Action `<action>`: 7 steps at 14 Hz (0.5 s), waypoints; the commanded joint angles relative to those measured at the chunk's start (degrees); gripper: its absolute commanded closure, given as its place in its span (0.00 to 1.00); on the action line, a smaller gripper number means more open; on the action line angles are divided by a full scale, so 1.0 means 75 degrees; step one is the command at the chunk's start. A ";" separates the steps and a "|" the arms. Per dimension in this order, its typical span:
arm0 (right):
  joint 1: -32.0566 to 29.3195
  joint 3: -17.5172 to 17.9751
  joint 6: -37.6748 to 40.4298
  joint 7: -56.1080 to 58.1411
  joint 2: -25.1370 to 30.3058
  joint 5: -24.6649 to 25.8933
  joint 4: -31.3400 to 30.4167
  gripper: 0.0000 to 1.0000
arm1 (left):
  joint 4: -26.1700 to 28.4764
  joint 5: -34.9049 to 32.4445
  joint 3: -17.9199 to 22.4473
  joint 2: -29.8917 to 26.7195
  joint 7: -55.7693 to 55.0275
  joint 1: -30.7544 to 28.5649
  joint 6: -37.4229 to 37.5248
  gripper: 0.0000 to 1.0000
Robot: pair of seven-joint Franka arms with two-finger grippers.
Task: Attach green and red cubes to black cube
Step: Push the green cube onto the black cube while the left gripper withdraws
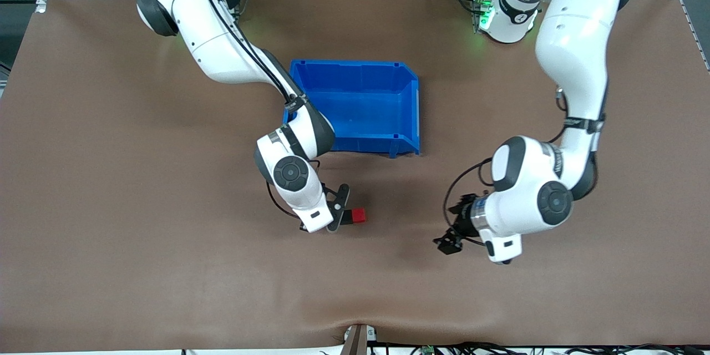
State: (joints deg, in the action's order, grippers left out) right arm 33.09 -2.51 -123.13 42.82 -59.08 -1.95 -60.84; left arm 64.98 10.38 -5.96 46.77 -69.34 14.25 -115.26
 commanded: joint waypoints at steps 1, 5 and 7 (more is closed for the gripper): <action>0.0228 -0.0240 0.0023 -0.0119 -0.0325 0.0049 0.0529 1.00 | 0.0172 -0.1053 0.0009 -0.0750 0.0652 0.0010 0.0670 0.00; 0.0299 -0.0240 -0.0095 -0.0096 -0.0536 0.0060 0.0693 1.00 | 0.0172 -0.1220 0.0021 -0.1827 0.2057 -0.0422 0.1748 0.00; 0.0299 -0.0228 -0.0222 -0.0096 -0.0595 0.0049 0.0717 1.00 | 0.0172 -0.1220 0.0021 -0.2203 0.2668 -0.0821 0.2206 0.00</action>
State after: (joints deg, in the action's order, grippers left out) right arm 34.83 -3.47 -124.45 42.82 -61.39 -1.90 -58.71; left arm 64.62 2.19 -5.60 33.92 -53.56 10.76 -101.51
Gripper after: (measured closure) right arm 0.595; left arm 0.000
